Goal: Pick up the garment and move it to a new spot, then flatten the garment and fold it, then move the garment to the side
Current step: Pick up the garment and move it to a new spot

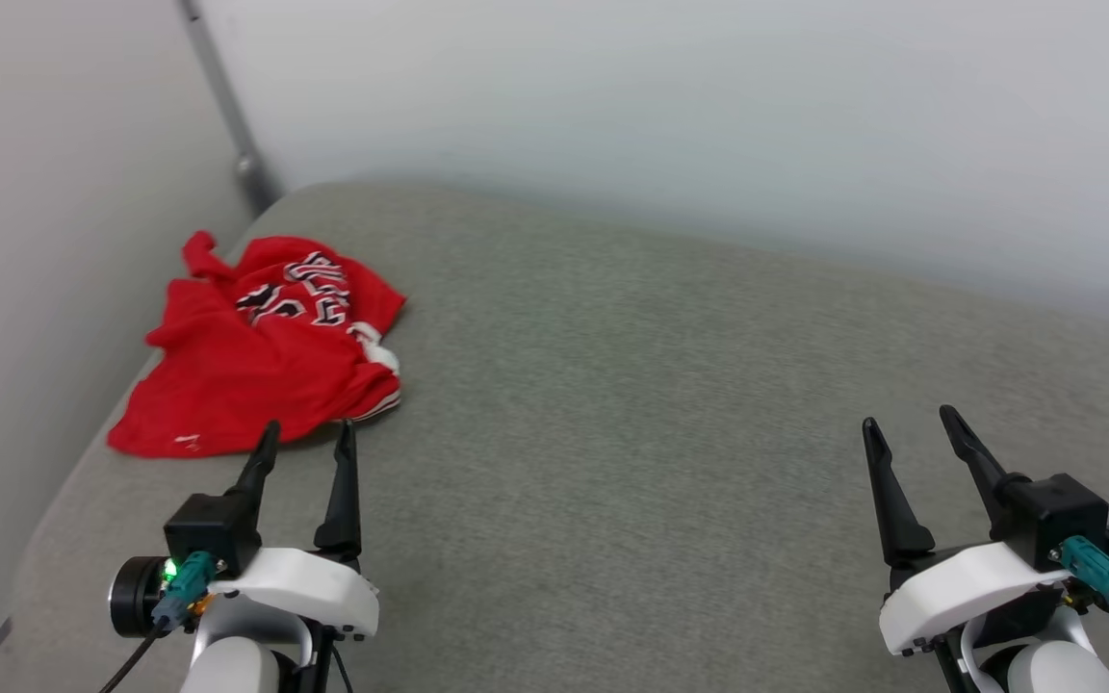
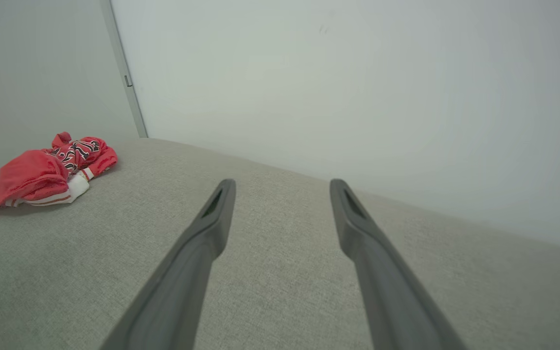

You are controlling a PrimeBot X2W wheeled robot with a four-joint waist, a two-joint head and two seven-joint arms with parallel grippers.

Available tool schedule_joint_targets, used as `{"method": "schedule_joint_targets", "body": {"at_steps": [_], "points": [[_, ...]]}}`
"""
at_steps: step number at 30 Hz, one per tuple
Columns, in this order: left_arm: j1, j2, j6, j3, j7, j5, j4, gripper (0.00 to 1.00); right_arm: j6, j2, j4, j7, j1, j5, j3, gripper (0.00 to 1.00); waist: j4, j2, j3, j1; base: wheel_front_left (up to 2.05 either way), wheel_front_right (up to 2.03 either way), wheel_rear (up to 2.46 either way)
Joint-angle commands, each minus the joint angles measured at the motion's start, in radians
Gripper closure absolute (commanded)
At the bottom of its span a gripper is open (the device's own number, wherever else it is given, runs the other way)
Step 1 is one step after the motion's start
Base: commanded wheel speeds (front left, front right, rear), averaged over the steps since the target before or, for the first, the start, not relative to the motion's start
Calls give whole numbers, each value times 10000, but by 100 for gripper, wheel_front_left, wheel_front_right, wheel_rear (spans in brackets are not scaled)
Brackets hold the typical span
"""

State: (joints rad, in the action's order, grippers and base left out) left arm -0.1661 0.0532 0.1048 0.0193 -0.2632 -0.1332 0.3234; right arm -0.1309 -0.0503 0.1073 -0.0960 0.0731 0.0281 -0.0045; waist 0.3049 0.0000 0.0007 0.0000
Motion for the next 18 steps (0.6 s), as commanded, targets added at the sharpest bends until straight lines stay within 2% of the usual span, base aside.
{"method": "schedule_joint_targets", "body": {"at_steps": [1, 11, 18], "points": [[-47, 16, -23, 84, -22, -4, -36, 0, 3, 2, -35, 14, 99, 24, 23, 0, 589, 0, 82, 0, 0, 0, 0], [-43, 65, -81, 647, -22, -136, 90, 0, 5, 2, -328, 141, 191, 100, 357, 0, 1905, 0, 255, 0, 0, 0, 0], [-9, 92, -63, 945, -22, -151, 8, 0, 5, 2, -585, 263, 306, 29, 523, 0, 2262, 0, 389, 0, 0, 0, 0]]}}
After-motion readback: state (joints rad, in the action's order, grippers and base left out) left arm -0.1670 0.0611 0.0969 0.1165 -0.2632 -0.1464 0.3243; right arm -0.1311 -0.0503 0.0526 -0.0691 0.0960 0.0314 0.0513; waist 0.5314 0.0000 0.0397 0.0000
